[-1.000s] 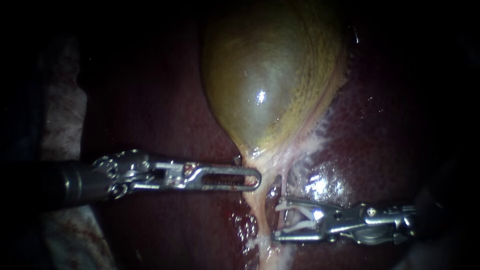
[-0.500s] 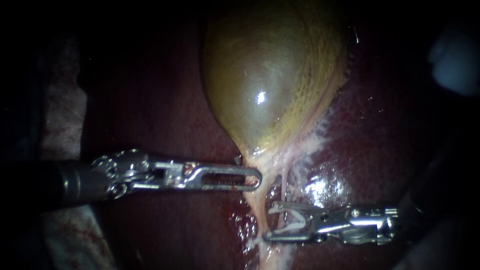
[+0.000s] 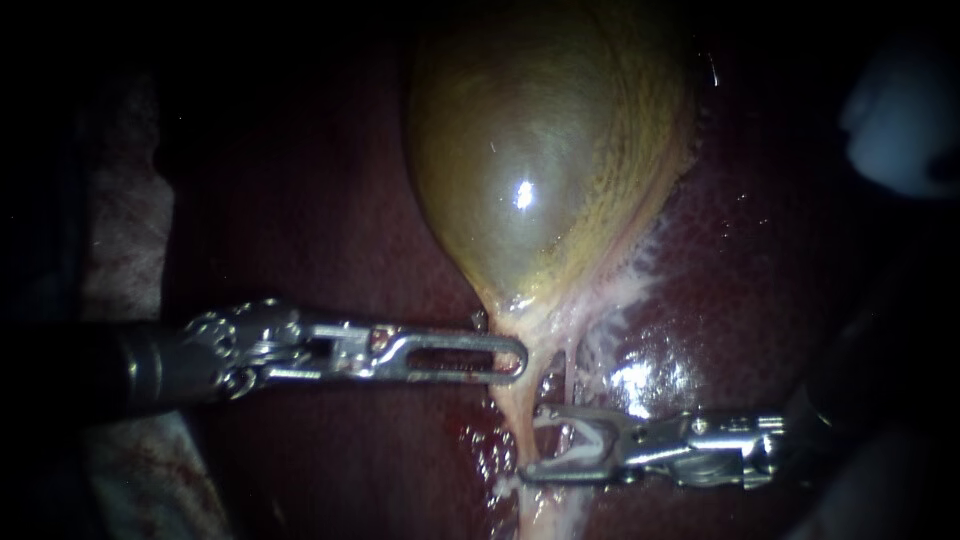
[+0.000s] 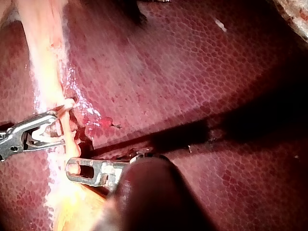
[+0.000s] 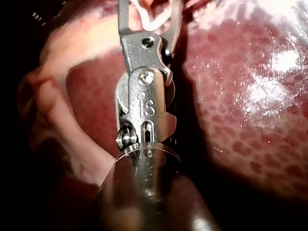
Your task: Clipping second clip left tube
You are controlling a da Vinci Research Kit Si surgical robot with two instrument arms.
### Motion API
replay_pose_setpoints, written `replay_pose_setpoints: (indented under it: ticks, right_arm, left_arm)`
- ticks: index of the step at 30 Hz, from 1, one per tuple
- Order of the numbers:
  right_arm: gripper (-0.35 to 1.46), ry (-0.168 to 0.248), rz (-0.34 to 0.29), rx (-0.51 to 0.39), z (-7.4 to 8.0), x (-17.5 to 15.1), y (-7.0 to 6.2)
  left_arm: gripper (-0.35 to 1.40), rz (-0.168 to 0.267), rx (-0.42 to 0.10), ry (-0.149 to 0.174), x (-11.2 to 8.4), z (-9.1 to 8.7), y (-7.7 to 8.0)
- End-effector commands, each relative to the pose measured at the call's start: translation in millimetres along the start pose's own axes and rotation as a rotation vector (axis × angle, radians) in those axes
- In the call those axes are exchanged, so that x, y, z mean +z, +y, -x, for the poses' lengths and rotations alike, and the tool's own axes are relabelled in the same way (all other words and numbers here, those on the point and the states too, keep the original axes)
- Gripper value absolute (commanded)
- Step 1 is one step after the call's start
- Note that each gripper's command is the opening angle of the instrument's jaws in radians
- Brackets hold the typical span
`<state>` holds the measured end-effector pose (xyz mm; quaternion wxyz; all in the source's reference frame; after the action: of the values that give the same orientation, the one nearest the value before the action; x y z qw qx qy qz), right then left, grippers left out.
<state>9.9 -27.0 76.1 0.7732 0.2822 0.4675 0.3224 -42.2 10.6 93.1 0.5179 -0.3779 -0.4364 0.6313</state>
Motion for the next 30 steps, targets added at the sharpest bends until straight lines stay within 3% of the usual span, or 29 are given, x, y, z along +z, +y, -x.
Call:
replay_pose_setpoints:
  ticks: [1,30]
  right_arm:
    - [0.53,0.001,-0.003,0.003,0.1,0.2,-0.1]
    - [0.43,-0.013,-0.038,0.037,0.0,3.6,-0.5]
  left_arm:
    - [-0.35,0.0,0.0,0.0,0.0,0.0,0.0]
    - [-0.35,-0.001,0.0,0.001,0.1,0.0,0.0]
